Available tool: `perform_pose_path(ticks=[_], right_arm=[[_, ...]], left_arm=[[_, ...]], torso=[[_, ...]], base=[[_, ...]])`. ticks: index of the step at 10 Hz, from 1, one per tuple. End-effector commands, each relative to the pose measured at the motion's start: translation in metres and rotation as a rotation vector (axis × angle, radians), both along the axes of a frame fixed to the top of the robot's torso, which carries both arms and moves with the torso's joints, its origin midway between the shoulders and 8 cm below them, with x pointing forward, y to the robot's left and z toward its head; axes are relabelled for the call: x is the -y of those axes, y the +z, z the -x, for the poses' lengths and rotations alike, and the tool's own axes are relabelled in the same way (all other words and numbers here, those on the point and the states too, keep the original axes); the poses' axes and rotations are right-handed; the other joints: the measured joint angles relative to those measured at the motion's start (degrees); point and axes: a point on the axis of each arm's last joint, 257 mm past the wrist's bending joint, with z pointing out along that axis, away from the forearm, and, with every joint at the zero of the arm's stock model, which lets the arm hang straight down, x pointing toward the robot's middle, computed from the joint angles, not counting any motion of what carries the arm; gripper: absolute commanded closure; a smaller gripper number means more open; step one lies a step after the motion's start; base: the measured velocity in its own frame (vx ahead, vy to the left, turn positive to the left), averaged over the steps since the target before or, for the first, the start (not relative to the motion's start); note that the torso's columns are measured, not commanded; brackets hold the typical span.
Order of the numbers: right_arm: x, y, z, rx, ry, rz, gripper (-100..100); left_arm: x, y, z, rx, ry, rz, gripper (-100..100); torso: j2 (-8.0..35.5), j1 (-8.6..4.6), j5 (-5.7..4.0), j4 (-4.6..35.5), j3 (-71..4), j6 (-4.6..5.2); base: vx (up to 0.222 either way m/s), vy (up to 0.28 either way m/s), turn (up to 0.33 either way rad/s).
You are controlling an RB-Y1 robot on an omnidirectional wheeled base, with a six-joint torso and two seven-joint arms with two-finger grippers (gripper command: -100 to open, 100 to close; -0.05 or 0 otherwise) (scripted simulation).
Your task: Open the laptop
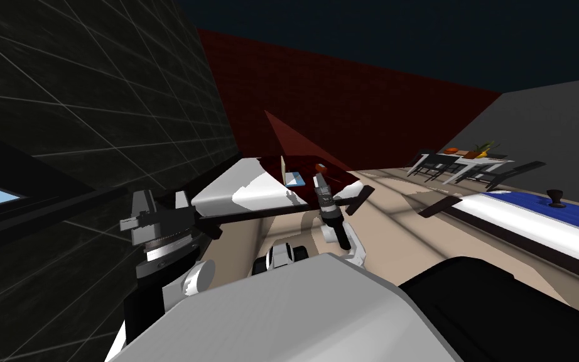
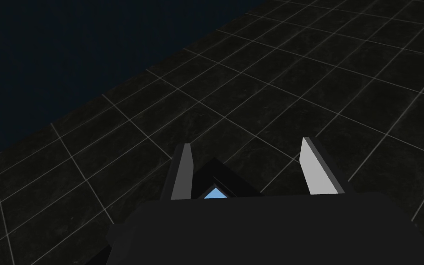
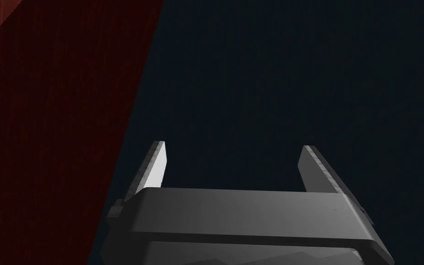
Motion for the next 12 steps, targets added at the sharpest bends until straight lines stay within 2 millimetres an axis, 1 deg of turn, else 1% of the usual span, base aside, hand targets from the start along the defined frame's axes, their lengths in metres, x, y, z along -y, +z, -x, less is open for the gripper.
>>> perform_pose_path(ticks=[1, 2, 3, 5, 6, 8, 9, 11, 12], right_arm=[[-0.011, -0.006, -0.011, -0.004, -0.027, 0.102, -100], [-0.014, -0.007, -0.011, -0.005, -0.033, 0.121, -100], [-0.019, -0.010, -0.020, -0.004, -0.048, 0.173, -100], [-0.024, -0.014, -0.021, -0.005, -0.064, 0.221, -100], [-0.029, -0.017, -0.031, -0.002, -0.083, 0.274, -100], [-0.034, -0.021, -0.032, -0.003, -0.100, 0.326, -100], [-0.038, -0.024, -0.042, 0.002, -0.120, 0.374, -100], [-0.043, -0.029, -0.044, 0.002, -0.139, 0.431, -100], [-0.047, -0.030, -0.054, 0.009, -0.161, 0.476, -100]], left_arm=[[0.000, 0.000, 0.000, 0.000, 0.000, 0.000, 0], [0.000, 0.000, 0.000, 0.000, 0.000, 0.000, 0], [0.000, 0.000, 0.000, 0.000, 0.000, 0.000, 0], [0.000, 0.000, 0.000, 0.000, 0.000, 0.000, 0], [0.000, 0.000, 0.000, 0.000, 0.000, 0.000, 0], [0.000, 0.000, 0.000, 0.000, 0.000, 0.000, 0], [0.000, 0.000, 0.000, 0.000, 0.000, 0.000, 0], [0.000, 0.000, 0.000, 0.000, 0.000, 0.000, 0], [0.000, 0.000, 0.000, 0.000, 0.000, 0.000, 0]], torso=[[-0.02, -0.01, 0.00, 0.00, -0.01, -0.01], [0.00, -0.01, 0.00, 0.00, 0.00, 0.00], [0.01, 0.00, 0.00, 0.00, 0.01, 0.00], [-0.01, -0.01, 0.00, 0.00, -0.01, 0.00], [0.00, 0.00, 0.00, 0.00, 0.00, 0.00], [-0.01, -0.01, 0.00, 0.00, -0.01, 0.00], [0.00, 0.00, 0.00, 0.00, 0.00, 0.00], [-0.01, 0.00, 0.00, -0.01, -0.01, 0.00], [0.01, 0.00, 0.00, 0.00, 0.00, 0.00]], base=[[0.006, -0.002, -0.004], [0.000, 0.000, 0.000], [0.004, -0.003, -0.015], [0.003, -0.001, -0.003], [0.004, -0.003, -0.020], [0.003, -0.001, -0.003], [0.004, -0.003, -0.018], [0.003, -0.002, -0.004], [0.004, -0.005, -0.020]])
